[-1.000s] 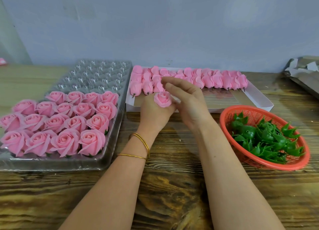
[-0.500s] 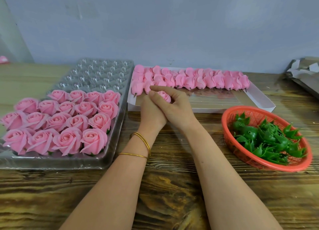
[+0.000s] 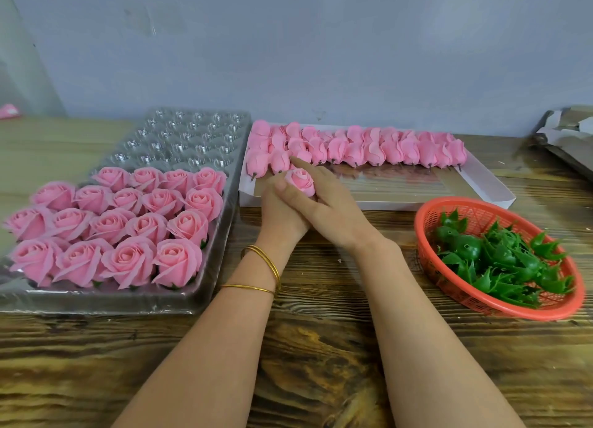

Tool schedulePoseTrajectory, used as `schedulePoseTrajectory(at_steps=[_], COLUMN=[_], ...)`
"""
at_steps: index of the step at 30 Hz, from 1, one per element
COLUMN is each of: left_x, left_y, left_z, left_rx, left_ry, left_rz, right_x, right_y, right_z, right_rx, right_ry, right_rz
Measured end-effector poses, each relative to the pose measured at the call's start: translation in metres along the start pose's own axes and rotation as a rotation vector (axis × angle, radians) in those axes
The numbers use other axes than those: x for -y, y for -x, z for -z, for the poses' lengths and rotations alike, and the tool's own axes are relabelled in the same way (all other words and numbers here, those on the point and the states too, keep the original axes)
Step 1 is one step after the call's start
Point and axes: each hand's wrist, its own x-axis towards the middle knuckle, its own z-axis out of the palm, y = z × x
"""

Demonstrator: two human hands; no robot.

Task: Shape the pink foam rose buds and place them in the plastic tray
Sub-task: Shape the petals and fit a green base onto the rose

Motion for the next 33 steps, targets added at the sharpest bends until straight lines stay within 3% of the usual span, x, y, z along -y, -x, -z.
schedulePoseTrajectory(at_steps=[3, 7, 9, 16, 20, 33], left_x=[-0.008, -0.009, -0.008, -0.012, -0.011, -0.011], left_y=[-0.001, 0.004, 0.005, 0.007, 0.007, 0.005], left_z=[-0.001, -0.001, 0.001, 0.006, 0.008, 0.01], left_rx=[0.05, 0.267, 0.39, 0.65, 0.644, 0.623], left_ry=[0.029, 0.263, 0.329, 0.316, 0.297, 0.279], left_rz=[0.006, 0.109, 0.179, 0.273, 0.301, 0.33], right_x=[0.003, 0.002, 0.001, 0.001, 0.0, -0.006], right_y=[-0.002, -0.007, -0.009, -0.006, -0.004, -0.007], right_z=[0.005, 0.018, 0.023, 0.023, 0.02, 0.017], right_rx=[-0.067, -0.172, -0.171, -0.041, 0.069, 0.144], right_ry=[-0.31, -0.73, -0.817, -0.702, -0.616, -0.363], right_rz=[-0.035, -0.173, -0.216, -0.143, -0.128, -0.17])
